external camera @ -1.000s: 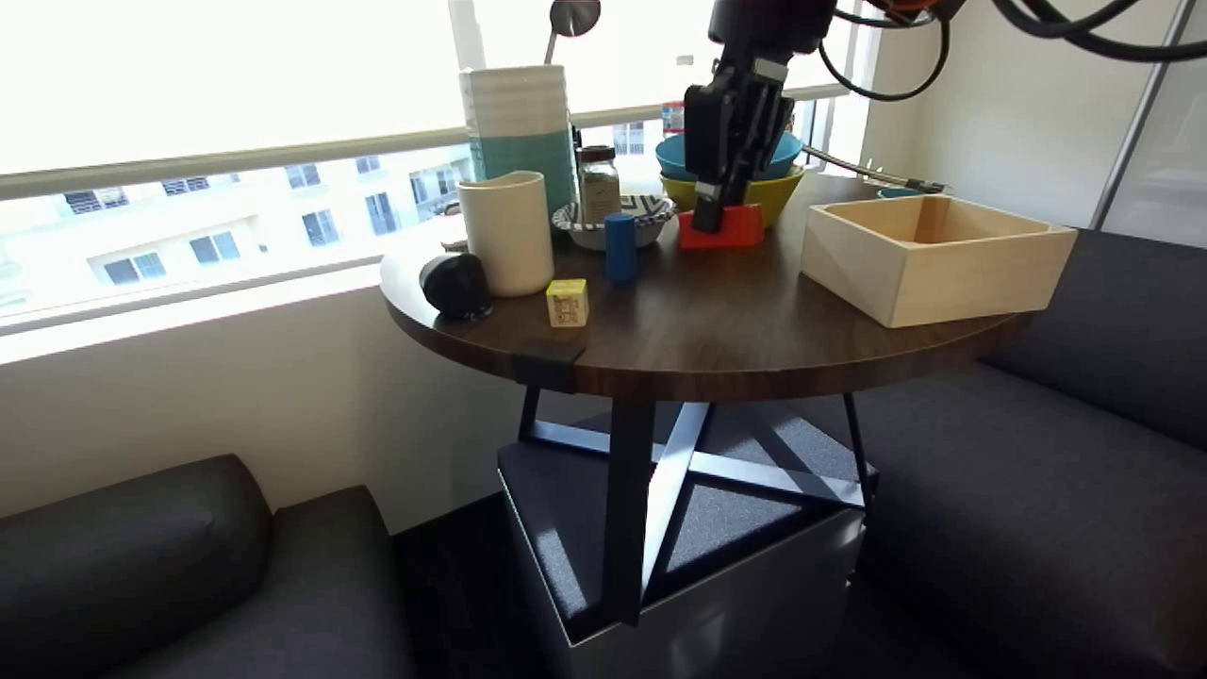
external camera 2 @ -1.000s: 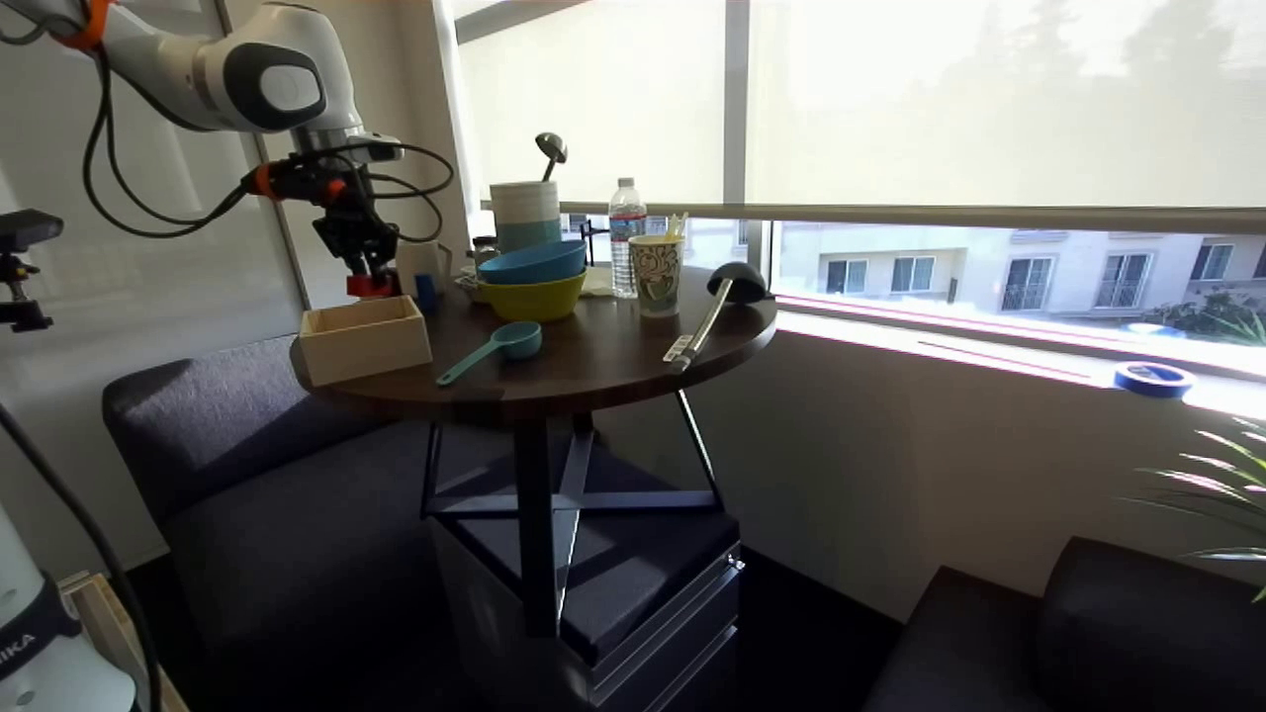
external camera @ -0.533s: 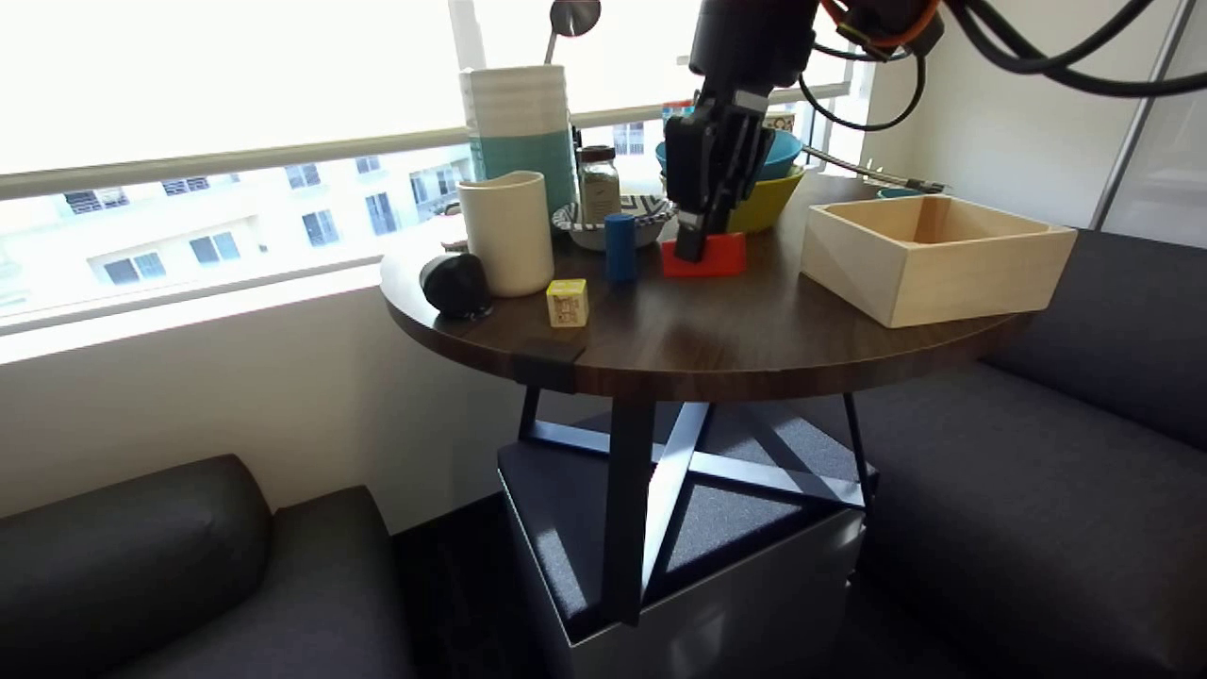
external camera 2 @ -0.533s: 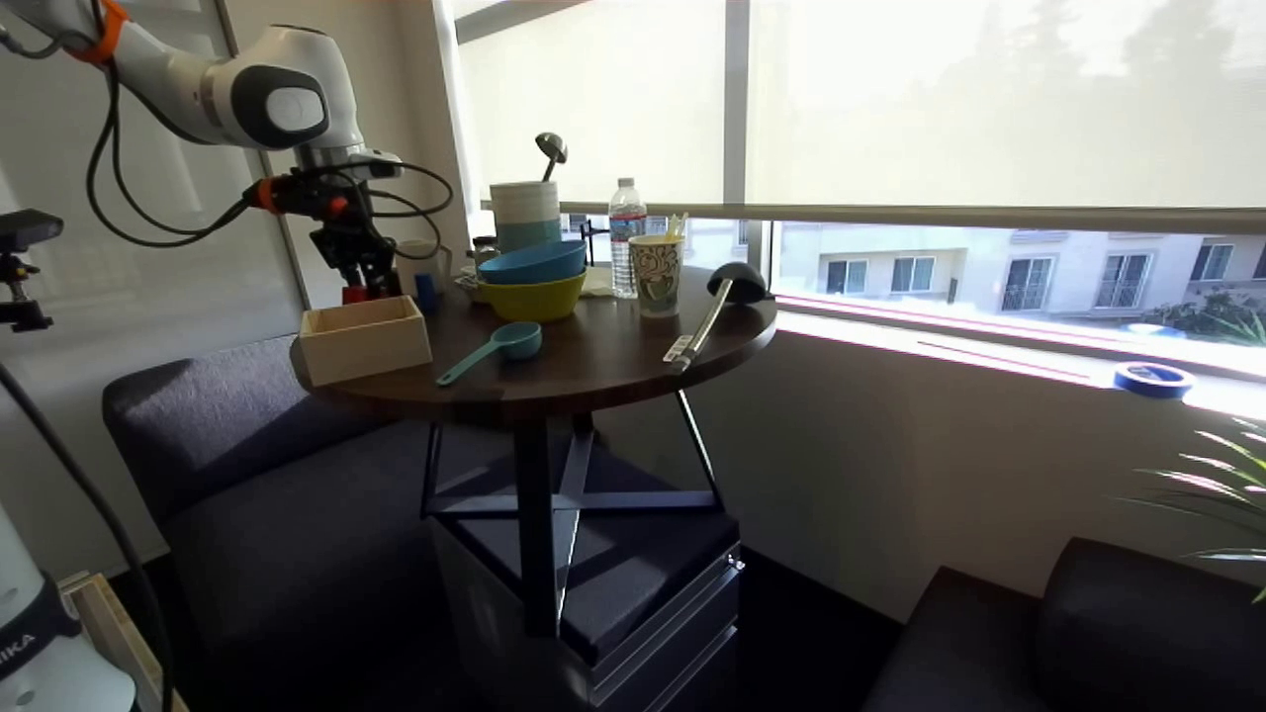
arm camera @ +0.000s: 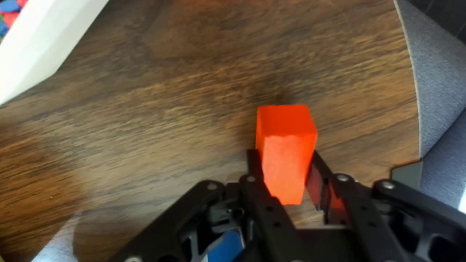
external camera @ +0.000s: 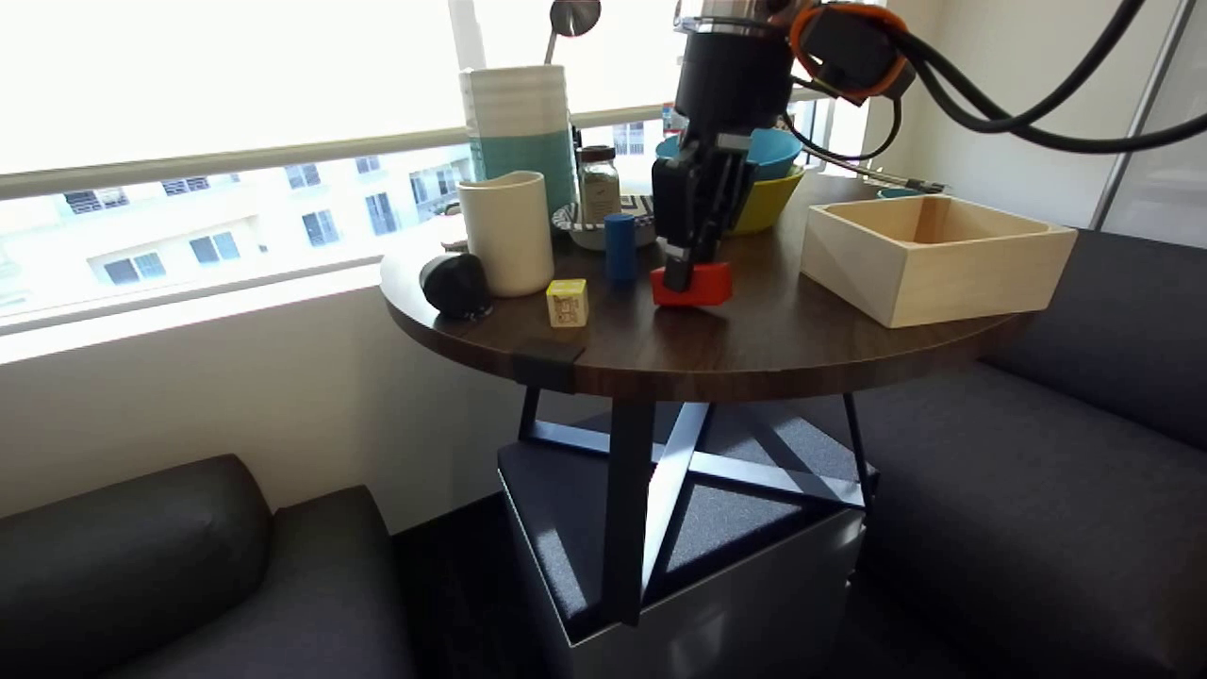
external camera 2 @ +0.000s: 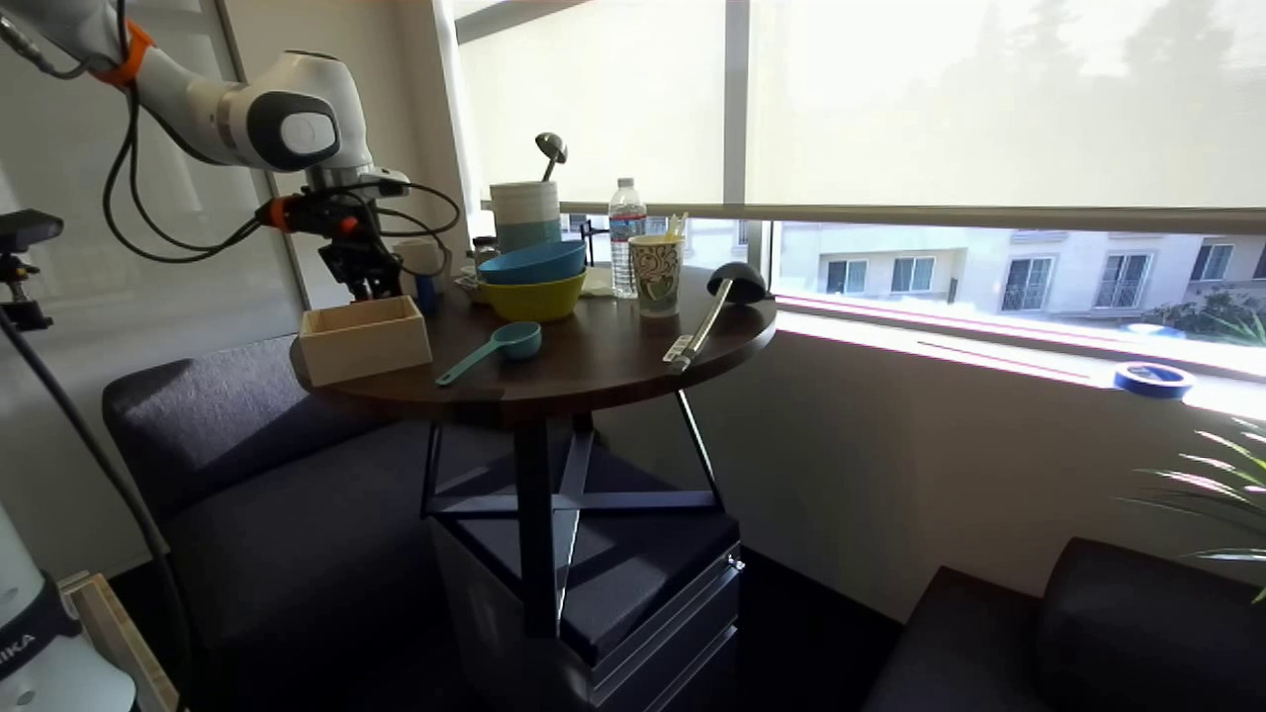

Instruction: Rearrange the blocks

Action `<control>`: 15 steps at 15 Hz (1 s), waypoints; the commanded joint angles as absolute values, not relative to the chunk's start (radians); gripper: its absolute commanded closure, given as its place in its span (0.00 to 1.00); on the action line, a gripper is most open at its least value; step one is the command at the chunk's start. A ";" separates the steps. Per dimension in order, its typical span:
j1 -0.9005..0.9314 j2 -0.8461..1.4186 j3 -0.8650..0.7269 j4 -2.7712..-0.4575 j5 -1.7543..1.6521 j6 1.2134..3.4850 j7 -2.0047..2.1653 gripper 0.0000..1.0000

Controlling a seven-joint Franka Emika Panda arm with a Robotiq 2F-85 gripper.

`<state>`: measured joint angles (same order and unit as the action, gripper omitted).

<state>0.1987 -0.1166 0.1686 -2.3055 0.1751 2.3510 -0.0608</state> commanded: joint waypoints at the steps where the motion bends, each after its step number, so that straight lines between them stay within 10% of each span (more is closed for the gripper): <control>1: 0.201 -0.110 0.171 -2.312 0.182 2.375 -0.081 0.57; 2: 0.200 -0.111 0.170 -2.311 0.181 2.371 -0.083 0.34; 9: 0.190 -0.157 0.167 -2.291 0.140 2.375 -0.068 0.00; 15: 0.189 -0.107 0.177 -2.260 0.129 2.582 -0.028 0.00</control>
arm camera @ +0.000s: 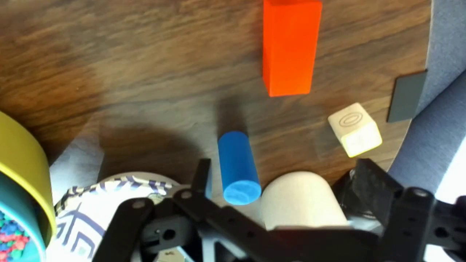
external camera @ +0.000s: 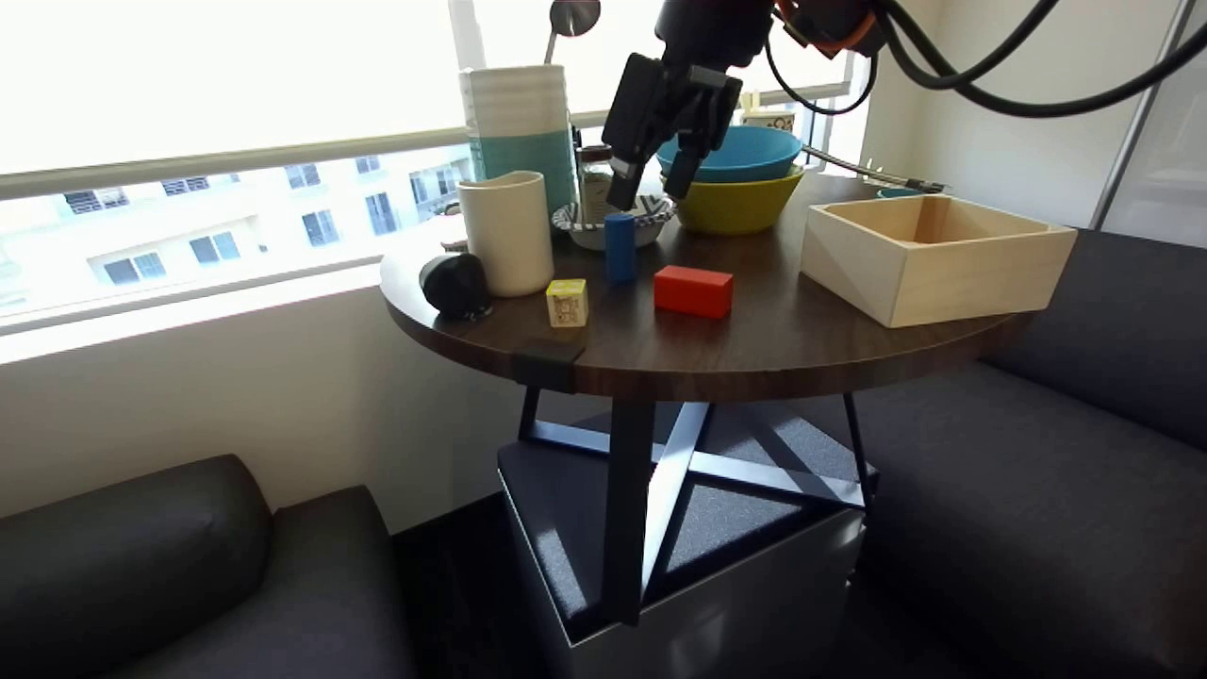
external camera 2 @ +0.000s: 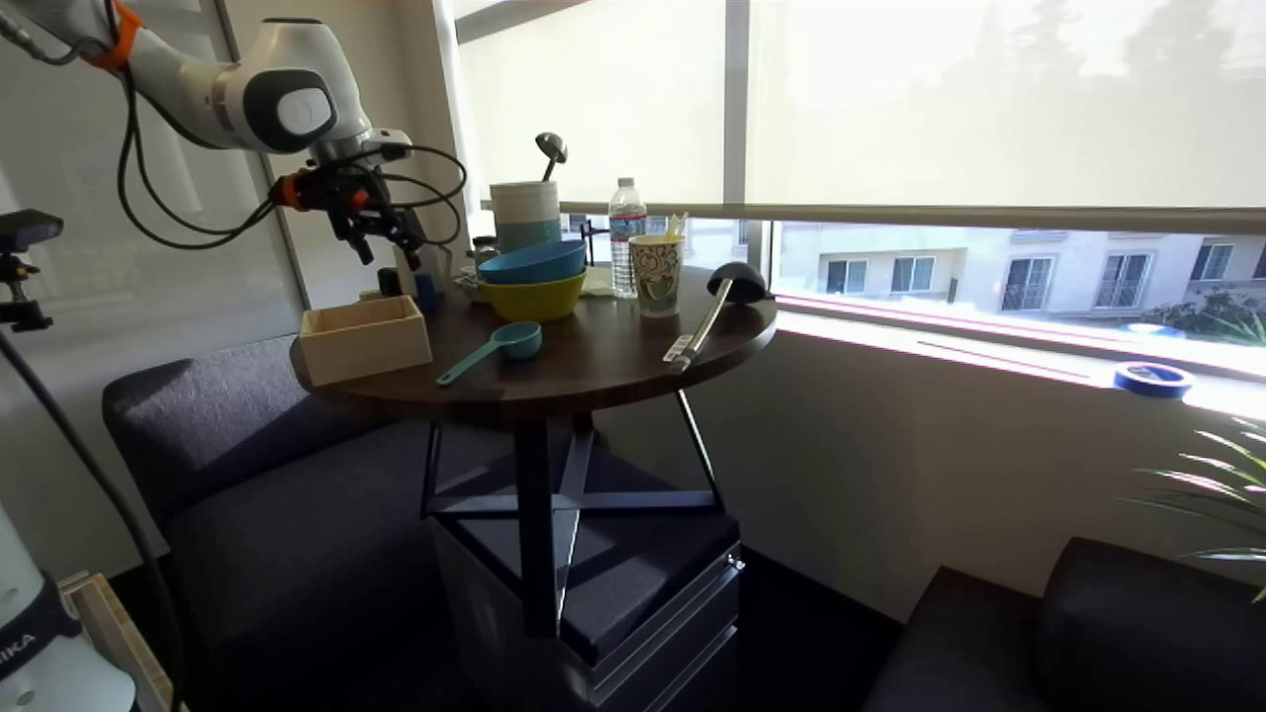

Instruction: Rearrange the blocks

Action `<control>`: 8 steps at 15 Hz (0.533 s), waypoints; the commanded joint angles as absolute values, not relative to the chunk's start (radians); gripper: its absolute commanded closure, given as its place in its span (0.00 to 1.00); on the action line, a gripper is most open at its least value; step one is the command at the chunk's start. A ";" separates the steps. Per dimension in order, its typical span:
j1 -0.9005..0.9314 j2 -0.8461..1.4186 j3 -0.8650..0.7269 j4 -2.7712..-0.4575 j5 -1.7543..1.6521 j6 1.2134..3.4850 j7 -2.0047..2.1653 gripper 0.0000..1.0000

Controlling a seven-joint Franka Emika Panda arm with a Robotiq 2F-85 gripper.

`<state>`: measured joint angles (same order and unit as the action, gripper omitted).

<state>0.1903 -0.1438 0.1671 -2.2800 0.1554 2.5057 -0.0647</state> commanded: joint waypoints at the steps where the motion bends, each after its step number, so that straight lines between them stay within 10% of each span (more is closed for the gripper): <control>1: 0.188 -0.094 0.178 -2.258 0.126 2.601 -0.023 0.00; 8: 0.179 -0.035 0.176 -2.250 0.058 2.673 0.031 0.00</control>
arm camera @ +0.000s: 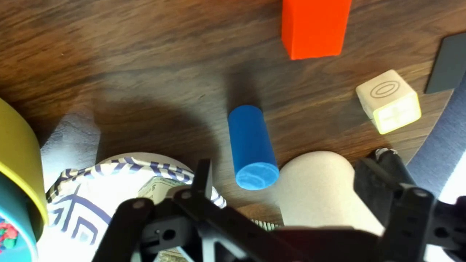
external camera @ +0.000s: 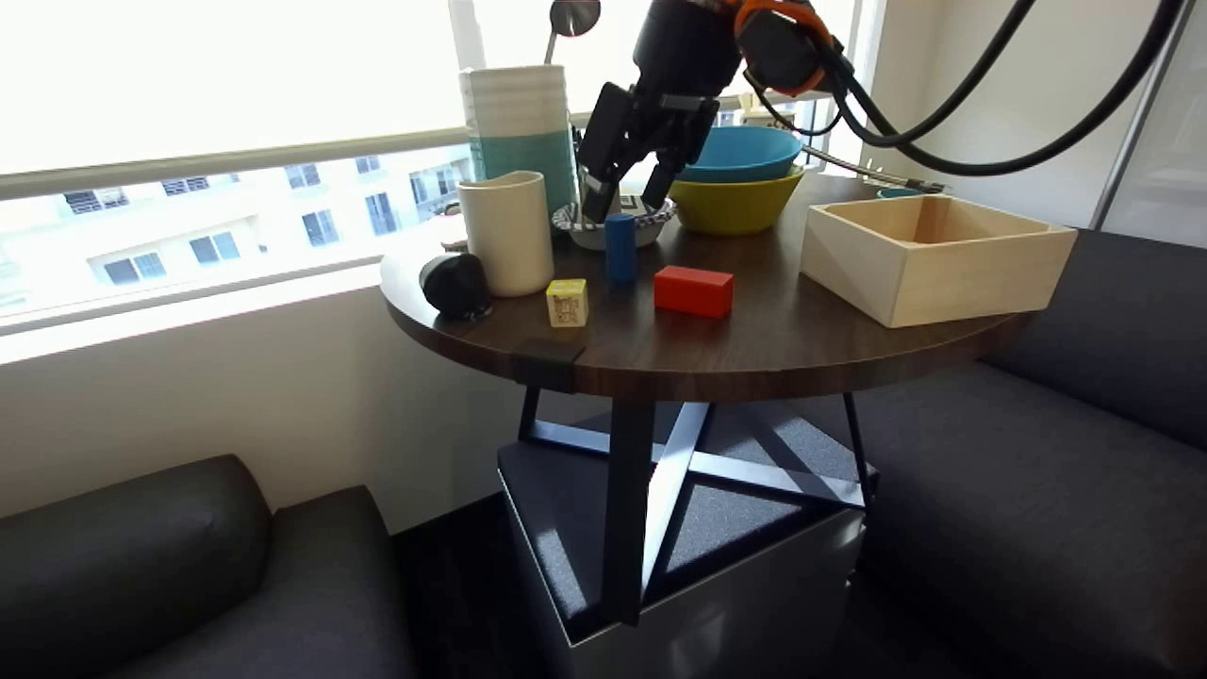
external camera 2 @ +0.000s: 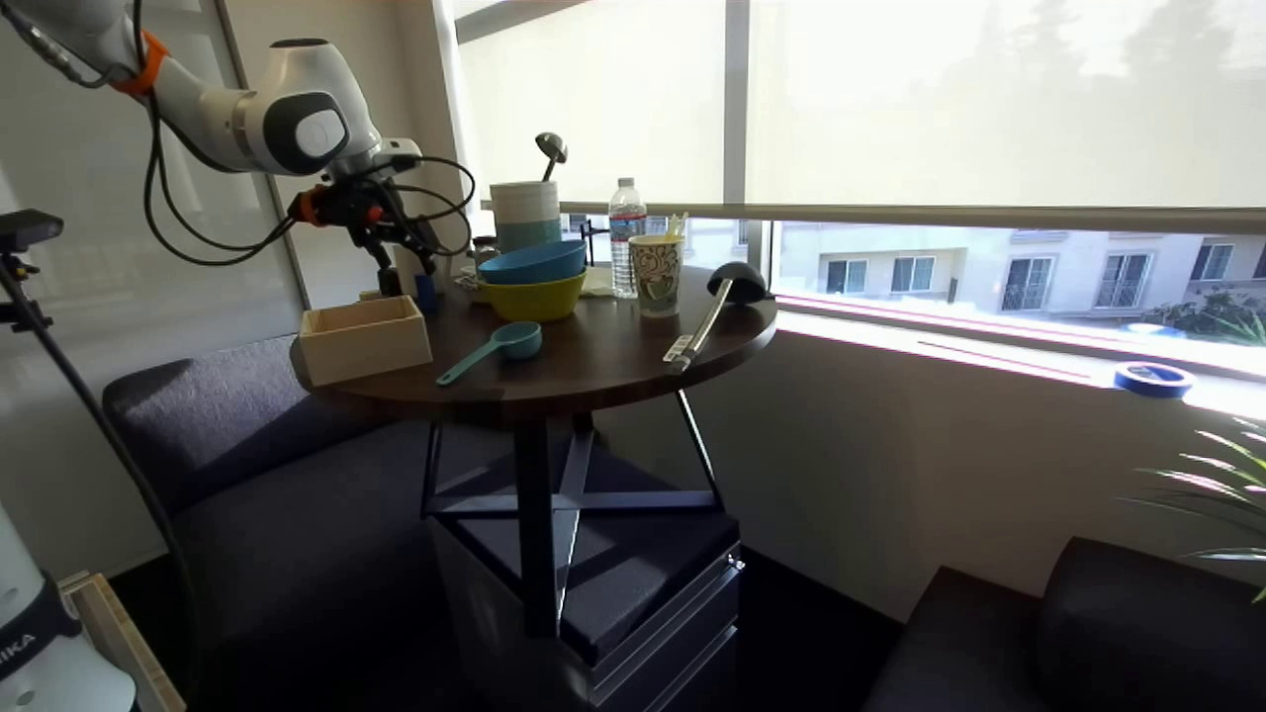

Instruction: Rearrange the blocks

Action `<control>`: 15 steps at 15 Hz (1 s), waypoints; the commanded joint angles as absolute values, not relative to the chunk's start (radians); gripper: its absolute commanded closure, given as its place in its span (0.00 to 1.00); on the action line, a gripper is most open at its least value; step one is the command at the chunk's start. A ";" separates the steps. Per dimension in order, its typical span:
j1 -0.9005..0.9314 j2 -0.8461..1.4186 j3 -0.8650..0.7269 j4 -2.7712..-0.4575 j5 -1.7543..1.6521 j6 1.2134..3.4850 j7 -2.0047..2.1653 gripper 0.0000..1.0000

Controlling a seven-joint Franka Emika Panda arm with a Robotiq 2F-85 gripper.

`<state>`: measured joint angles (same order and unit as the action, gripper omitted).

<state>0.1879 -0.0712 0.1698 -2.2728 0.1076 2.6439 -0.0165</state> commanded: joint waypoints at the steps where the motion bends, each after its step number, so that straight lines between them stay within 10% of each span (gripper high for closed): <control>1: 0.178 -0.027 0.175 -2.248 0.047 2.681 0.042 0.00; 3: 0.176 -0.012 0.173 -2.244 0.028 2.697 0.061 0.00; 6: 0.174 0.005 0.169 -2.240 0.002 2.715 0.087 0.34; 15: 0.168 0.003 0.161 -2.243 -0.022 2.728 0.131 0.92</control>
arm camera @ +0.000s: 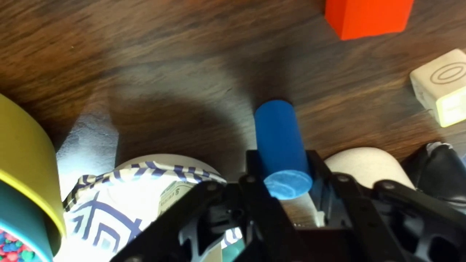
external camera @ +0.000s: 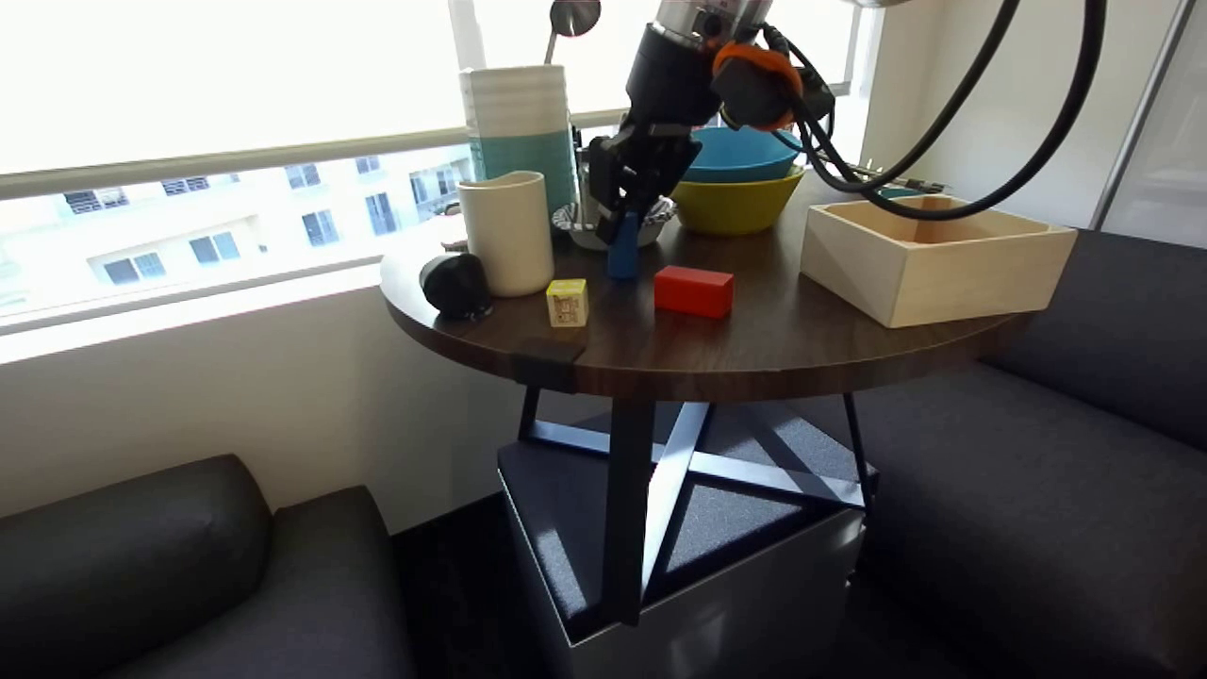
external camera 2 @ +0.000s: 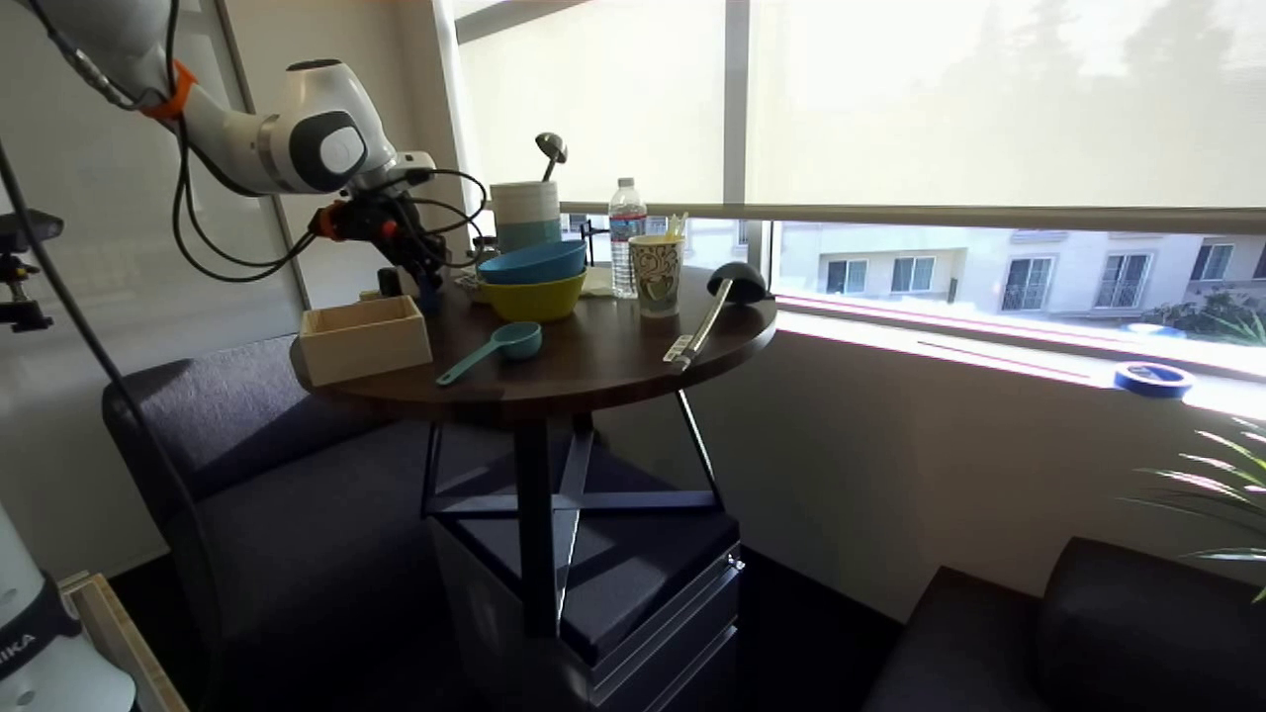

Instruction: Rearrange the blocks

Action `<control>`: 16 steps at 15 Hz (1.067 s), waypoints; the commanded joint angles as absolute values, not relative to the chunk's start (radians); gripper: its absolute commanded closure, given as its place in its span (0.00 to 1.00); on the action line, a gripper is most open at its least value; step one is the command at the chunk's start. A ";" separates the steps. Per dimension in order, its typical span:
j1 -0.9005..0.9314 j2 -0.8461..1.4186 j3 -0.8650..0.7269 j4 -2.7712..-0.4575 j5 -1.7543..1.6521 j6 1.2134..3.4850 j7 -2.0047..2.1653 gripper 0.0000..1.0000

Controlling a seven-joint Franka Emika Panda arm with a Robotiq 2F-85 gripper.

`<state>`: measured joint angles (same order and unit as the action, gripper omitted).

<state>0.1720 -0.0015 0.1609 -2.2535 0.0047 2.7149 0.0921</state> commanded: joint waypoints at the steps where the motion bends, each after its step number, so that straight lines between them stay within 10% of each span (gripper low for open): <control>1: 0.169 -0.008 0.161 -2.247 -0.024 2.723 0.136 0.92; 16: 0.198 -0.248 0.190 -2.387 -0.015 2.596 0.081 0.92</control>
<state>0.1858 -0.1835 0.1850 -2.3399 -0.0458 2.6379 0.1074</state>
